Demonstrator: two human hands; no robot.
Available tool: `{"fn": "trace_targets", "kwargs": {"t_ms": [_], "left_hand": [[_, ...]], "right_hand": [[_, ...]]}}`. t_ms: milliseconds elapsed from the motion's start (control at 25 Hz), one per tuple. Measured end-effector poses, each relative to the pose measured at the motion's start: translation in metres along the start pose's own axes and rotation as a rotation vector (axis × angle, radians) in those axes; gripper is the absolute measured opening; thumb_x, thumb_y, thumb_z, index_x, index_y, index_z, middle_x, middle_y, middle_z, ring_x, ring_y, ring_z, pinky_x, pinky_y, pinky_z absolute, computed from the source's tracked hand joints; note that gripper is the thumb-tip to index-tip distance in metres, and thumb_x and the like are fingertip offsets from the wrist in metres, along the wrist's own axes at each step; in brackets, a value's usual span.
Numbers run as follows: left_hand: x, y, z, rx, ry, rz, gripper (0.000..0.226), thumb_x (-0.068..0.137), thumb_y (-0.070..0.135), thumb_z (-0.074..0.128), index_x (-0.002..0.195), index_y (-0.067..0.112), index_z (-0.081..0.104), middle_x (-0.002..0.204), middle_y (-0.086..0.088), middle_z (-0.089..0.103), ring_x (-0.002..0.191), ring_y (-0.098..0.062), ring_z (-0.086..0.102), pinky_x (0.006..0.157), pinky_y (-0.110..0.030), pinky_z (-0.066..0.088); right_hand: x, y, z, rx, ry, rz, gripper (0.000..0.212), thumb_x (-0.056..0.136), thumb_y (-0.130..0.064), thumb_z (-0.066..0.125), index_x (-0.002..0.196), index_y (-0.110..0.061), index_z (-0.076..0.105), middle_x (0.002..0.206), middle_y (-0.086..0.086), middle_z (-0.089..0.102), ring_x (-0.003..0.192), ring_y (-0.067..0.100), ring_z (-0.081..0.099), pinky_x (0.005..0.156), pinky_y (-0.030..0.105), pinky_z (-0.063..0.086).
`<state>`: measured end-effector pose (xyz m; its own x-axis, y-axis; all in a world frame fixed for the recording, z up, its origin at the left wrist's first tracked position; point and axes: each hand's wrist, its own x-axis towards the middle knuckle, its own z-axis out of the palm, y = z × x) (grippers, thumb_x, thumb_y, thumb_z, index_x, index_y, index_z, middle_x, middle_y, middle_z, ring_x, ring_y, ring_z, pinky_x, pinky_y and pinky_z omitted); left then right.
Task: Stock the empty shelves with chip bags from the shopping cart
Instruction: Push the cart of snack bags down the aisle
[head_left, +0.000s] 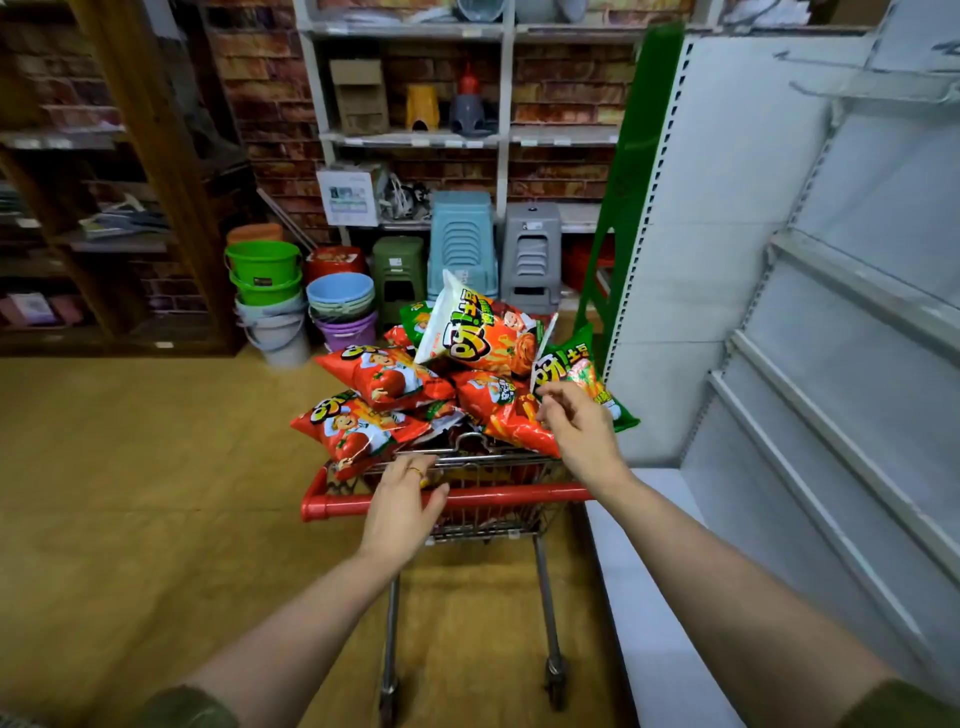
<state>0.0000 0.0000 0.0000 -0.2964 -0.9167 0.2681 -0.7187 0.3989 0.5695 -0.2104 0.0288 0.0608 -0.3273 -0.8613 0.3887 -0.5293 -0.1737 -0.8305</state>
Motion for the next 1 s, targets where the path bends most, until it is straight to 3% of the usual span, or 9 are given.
{"fn": "trace_targets", "kwargs": {"t_ms": [120, 240, 440, 560, 720, 1000], "left_hand": [[0.01, -0.01, 0.01, 0.185, -0.126, -0.056, 0.058, 0.091, 0.032, 0.058, 0.141, 0.011, 0.038, 0.141, -0.005, 0.044, 0.132, -0.02, 0.038, 0.11, -0.03, 0.028], [0.014, -0.023, 0.019, 0.314, -0.302, -0.195, 0.074, 0.09, 0.044, 0.056, 0.148, 0.015, 0.022, 0.15, -0.005, 0.034, 0.14, -0.022, 0.027, 0.114, -0.037, 0.021], [0.011, -0.037, 0.036, 0.5, -0.369, -0.229, 0.073, 0.091, 0.052, 0.047, 0.148, 0.015, 0.021, 0.153, -0.003, 0.025, 0.144, -0.021, 0.017, 0.118, -0.045, 0.01], [0.009, -0.038, 0.038, 0.525, -0.358, -0.206, 0.072, 0.092, 0.045, 0.05, 0.149, 0.014, 0.017, 0.154, -0.004, 0.021, 0.145, -0.021, 0.013, 0.118, -0.045, 0.008], [-0.001, -0.035, 0.037, 0.536, -0.362, -0.221, 0.072, 0.092, 0.039, 0.052, 0.149, 0.014, 0.016, 0.154, -0.005, 0.021, 0.145, -0.022, 0.013, 0.118, -0.045, 0.009], [-0.057, -0.027, 0.023, 0.591, -0.321, -0.153, 0.054, 0.091, 0.034, 0.051, 0.14, 0.019, 0.032, 0.137, -0.002, 0.041, 0.132, -0.023, 0.032, 0.112, -0.042, 0.022]], "right_hand": [[0.003, 0.025, -0.001, -0.256, -0.119, 0.099, 0.023, 0.096, -0.015, 0.046, 0.115, -0.01, 0.058, 0.086, 0.005, 0.063, 0.077, 0.025, 0.06, 0.072, 0.038, 0.05], [-0.002, 0.055, -0.004, -0.501, -0.338, 0.207, 0.033, 0.098, -0.023, 0.043, 0.129, -0.012, 0.048, 0.119, 0.009, 0.06, 0.106, 0.026, 0.058, 0.086, 0.033, 0.045], [-0.016, 0.095, 0.0, -0.855, -0.625, 0.229, 0.045, 0.099, -0.045, 0.031, 0.132, -0.019, 0.047, 0.134, 0.009, 0.05, 0.126, 0.027, 0.043, 0.107, 0.04, 0.03], [-0.026, 0.107, 0.003, -0.94, -0.626, 0.148, 0.05, 0.097, -0.049, 0.035, 0.138, -0.021, 0.04, 0.137, 0.006, 0.045, 0.13, 0.025, 0.037, 0.112, 0.04, 0.023], [-0.031, 0.102, 0.001, -0.957, -0.623, 0.107, 0.049, 0.094, -0.046, 0.044, 0.136, -0.021, 0.041, 0.134, 0.006, 0.046, 0.128, 0.025, 0.04, 0.108, 0.038, 0.027], [-0.097, 0.084, -0.007, -1.014, -0.551, 0.089, 0.047, 0.09, -0.027, 0.05, 0.136, -0.023, 0.04, 0.135, 0.005, 0.045, 0.128, 0.025, 0.039, 0.107, 0.037, 0.029]]}}
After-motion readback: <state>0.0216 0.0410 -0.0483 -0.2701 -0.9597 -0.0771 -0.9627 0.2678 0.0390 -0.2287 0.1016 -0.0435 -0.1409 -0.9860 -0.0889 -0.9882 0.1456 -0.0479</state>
